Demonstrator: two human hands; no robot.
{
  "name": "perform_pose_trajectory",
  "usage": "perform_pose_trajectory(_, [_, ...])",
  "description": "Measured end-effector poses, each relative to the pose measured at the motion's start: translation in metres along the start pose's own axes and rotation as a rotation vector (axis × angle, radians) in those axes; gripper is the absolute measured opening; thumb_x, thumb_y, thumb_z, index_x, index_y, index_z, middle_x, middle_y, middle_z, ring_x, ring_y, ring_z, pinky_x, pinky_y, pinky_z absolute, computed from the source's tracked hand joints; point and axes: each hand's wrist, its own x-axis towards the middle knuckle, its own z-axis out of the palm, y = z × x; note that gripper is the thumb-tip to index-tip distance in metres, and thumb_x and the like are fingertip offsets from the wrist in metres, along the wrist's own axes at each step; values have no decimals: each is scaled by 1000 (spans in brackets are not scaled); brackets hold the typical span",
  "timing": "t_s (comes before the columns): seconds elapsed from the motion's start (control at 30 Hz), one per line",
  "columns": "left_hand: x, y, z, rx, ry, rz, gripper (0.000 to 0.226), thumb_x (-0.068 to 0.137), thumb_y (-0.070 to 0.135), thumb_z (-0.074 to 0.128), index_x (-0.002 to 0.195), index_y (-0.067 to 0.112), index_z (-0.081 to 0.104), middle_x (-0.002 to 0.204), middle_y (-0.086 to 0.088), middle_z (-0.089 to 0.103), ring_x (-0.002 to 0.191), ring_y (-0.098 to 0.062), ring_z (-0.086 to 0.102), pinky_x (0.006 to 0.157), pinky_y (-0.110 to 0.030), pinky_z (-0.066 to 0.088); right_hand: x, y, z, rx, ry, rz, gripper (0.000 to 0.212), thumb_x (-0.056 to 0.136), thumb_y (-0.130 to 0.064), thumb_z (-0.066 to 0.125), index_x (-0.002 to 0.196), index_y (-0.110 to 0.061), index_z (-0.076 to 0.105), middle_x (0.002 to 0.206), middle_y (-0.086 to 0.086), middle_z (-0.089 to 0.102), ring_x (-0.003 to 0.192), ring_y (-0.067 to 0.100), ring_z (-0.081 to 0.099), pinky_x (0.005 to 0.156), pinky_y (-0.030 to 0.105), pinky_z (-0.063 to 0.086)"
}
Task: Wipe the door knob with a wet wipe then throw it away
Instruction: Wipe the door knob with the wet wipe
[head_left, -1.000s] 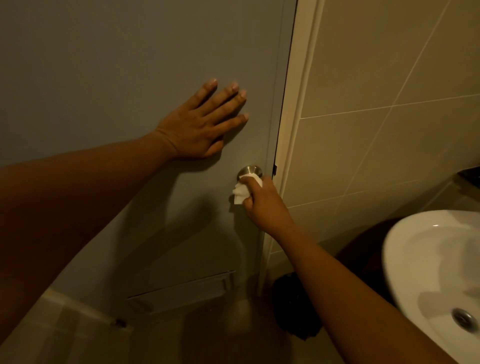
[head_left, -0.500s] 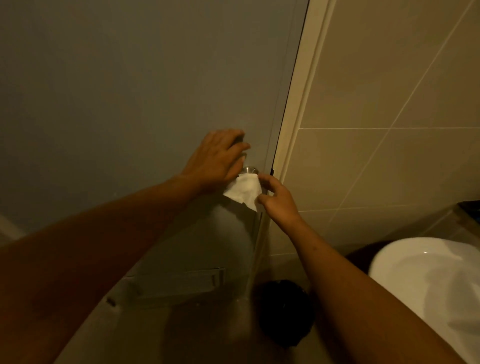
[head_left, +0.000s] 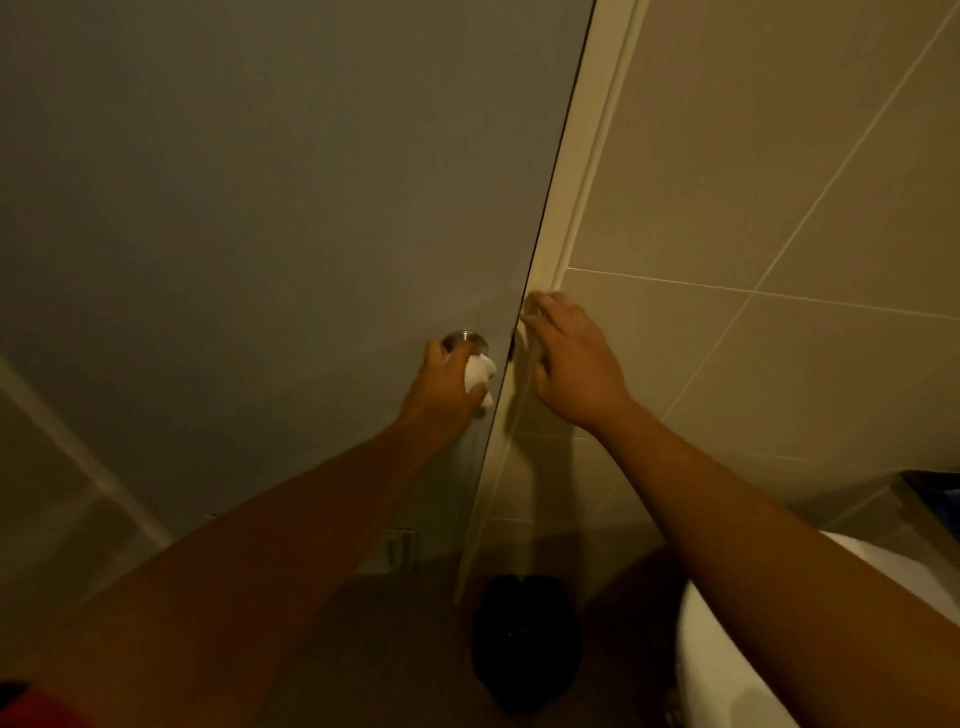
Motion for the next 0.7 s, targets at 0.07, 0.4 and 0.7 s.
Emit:
perform_pose_trajectory(0.07, [-2, 0, 12, -105, 77, -41, 62, 89, 30, 63, 144, 23, 35, 137, -14, 40, 114, -29, 55, 90, -36, 53, 8, 6, -10, -138, -24, -143, 61, 86, -19, 53, 146, -12, 42, 160, 9, 27, 149, 30, 19, 121, 44, 14])
perform_pose_trajectory(0.4, [9, 23, 48, -1822, 315, -461, 28, 88, 24, 62, 115, 18, 62, 103, -10, 68, 85, -26, 71, 70, -39, 60, 73, 21, -42, -551, -22, -521, 76, 81, -20, 49, 153, -12, 26, 164, 8, 14, 152, 28, 9, 122, 49, 5])
perform_pose_trajectory(0.7, [17, -8, 44, -626, 546, -548, 55, 75, 70, 52, 89, 20, 70, 119, -6, 51, 106, -27, 54, 94, -43, 50, 89, 39, -33, -619, 102, -655, 72, 89, -36, 45, 154, -16, 23, 163, 8, 16, 152, 29, 11, 122, 51, 8])
